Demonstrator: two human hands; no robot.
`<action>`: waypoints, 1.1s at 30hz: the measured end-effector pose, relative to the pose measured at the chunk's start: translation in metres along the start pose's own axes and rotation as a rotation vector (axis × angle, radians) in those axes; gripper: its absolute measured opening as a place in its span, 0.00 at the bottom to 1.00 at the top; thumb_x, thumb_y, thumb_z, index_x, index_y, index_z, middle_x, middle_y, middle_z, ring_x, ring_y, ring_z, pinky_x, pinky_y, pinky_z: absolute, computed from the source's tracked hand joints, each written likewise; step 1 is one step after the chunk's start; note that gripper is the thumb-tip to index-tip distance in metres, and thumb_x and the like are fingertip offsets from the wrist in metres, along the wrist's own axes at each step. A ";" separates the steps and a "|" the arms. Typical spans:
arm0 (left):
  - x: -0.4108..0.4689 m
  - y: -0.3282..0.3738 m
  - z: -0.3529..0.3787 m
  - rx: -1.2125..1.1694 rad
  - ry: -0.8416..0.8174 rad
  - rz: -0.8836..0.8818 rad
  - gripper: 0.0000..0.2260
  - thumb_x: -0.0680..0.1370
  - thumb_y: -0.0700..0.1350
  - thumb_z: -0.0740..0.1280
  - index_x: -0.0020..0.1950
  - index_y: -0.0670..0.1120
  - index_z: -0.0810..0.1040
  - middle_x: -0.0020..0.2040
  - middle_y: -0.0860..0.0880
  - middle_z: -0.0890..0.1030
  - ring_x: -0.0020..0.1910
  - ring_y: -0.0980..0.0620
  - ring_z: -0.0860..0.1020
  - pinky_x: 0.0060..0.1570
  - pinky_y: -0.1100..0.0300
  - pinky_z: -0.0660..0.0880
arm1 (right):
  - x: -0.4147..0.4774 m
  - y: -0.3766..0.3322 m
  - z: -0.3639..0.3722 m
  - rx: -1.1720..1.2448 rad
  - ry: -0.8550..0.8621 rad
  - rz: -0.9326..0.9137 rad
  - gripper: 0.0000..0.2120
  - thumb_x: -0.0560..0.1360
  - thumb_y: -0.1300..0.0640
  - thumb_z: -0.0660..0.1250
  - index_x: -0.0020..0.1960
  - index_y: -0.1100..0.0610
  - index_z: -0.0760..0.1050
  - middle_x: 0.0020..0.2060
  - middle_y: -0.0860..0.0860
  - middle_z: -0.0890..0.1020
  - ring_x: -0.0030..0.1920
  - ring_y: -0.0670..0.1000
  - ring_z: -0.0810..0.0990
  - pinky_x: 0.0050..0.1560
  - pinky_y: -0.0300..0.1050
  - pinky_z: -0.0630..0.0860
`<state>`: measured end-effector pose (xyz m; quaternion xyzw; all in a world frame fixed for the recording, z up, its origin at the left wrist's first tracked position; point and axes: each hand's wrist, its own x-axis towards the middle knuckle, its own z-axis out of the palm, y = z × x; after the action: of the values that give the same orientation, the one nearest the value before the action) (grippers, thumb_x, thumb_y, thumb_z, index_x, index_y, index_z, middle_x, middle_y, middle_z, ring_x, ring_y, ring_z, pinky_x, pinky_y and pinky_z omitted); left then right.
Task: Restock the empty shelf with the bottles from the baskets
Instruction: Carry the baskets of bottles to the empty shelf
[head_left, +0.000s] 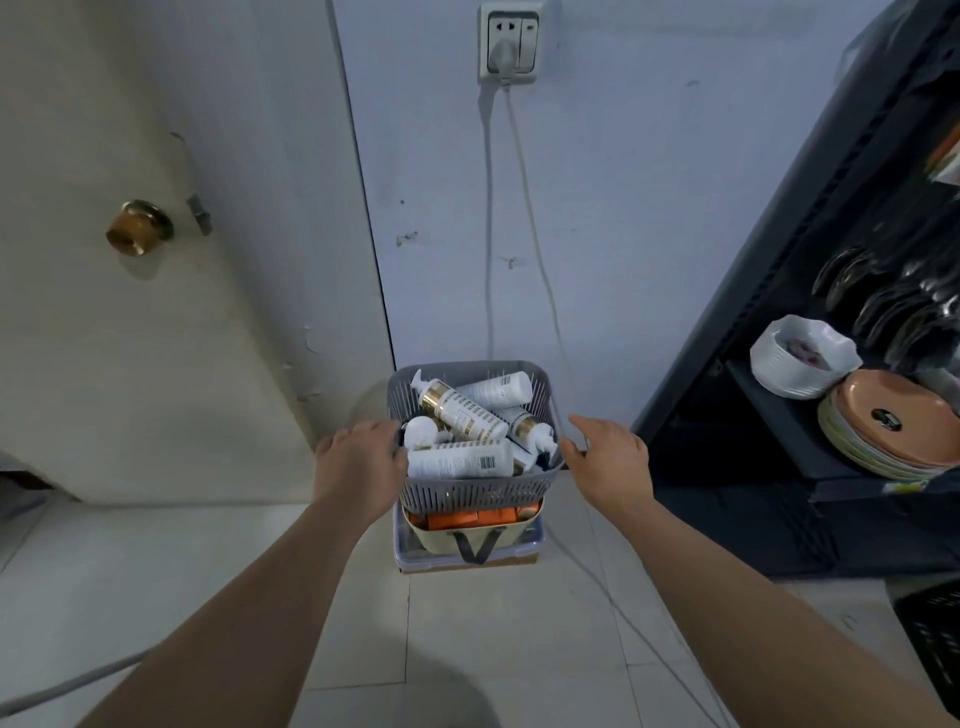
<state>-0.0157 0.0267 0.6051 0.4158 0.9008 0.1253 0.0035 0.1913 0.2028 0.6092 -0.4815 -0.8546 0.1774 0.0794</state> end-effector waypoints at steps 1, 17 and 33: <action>0.011 -0.003 0.004 -0.005 -0.010 0.006 0.12 0.78 0.48 0.62 0.60 0.49 0.78 0.54 0.47 0.81 0.53 0.45 0.77 0.54 0.53 0.69 | 0.009 -0.001 0.005 0.005 -0.007 0.013 0.17 0.80 0.50 0.60 0.67 0.53 0.73 0.63 0.53 0.78 0.65 0.54 0.72 0.67 0.51 0.61; 0.150 -0.020 0.101 0.062 -0.219 -0.118 0.17 0.79 0.51 0.59 0.67 0.52 0.73 0.59 0.50 0.78 0.57 0.47 0.76 0.56 0.54 0.68 | 0.167 0.025 0.095 0.013 -0.171 0.053 0.18 0.78 0.47 0.61 0.65 0.51 0.75 0.58 0.53 0.81 0.60 0.55 0.76 0.61 0.50 0.70; 0.220 -0.064 0.188 -0.389 -0.346 -0.741 0.18 0.81 0.51 0.58 0.64 0.41 0.75 0.62 0.39 0.78 0.56 0.38 0.76 0.53 0.53 0.72 | 0.253 0.061 0.174 0.293 -0.275 0.388 0.12 0.80 0.53 0.61 0.60 0.58 0.72 0.48 0.50 0.76 0.49 0.52 0.76 0.50 0.45 0.71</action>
<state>-0.1873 0.1938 0.4297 0.0717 0.9347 0.2111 0.2767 0.0537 0.4078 0.4168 -0.5909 -0.7144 0.3748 -0.0040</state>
